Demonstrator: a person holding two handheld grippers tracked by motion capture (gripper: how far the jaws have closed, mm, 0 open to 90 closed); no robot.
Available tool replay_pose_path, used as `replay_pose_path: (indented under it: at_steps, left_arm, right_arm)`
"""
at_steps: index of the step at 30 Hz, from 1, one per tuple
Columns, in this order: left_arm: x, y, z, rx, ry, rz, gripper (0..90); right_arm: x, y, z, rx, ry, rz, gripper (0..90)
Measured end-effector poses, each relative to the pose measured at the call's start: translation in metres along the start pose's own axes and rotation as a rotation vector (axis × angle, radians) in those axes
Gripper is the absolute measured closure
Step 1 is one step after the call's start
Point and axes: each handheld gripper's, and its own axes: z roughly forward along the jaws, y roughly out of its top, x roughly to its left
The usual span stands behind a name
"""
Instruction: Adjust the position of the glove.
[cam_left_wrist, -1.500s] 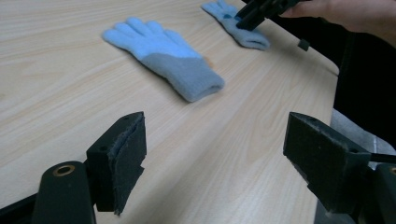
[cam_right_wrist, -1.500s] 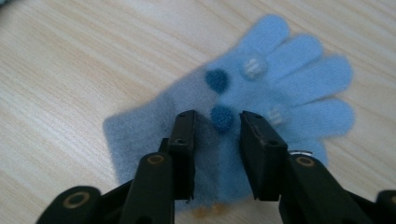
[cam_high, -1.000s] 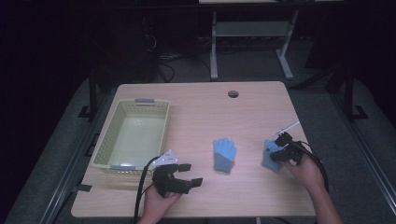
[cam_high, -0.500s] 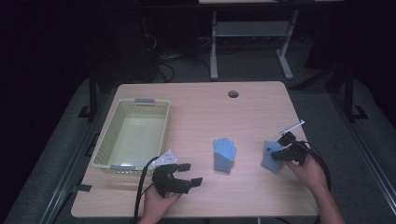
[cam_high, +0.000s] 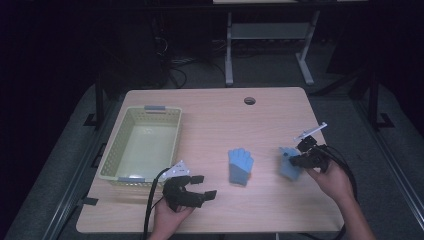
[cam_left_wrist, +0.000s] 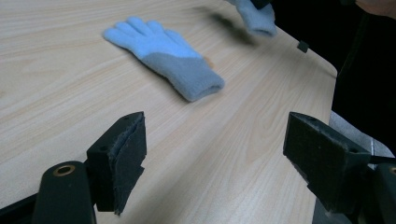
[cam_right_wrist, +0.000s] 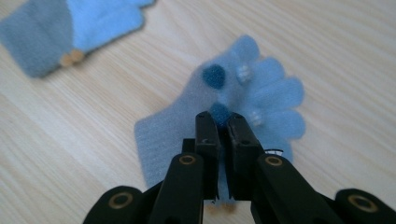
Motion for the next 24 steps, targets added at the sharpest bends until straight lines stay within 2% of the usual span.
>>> replay_pose_path:
  at_steps: [14,20,24]
  left_arm:
    - [0.001,0.0,-0.001,-0.002,-0.002,0.004,21.0]
    - [-0.001,0.001,-0.001,-0.003,-0.003,0.012,21.0]
    - [-0.001,0.0,0.0,-0.001,-0.005,0.002,21.0]
  right_arm:
    - [0.024,0.03,-0.01,-0.033,0.006,-0.092,85.0]
    - [0.033,0.039,-0.01,-0.042,0.028,-0.111,85.0]
    - [0.04,0.047,-0.009,-0.046,0.037,-0.137,85.0]
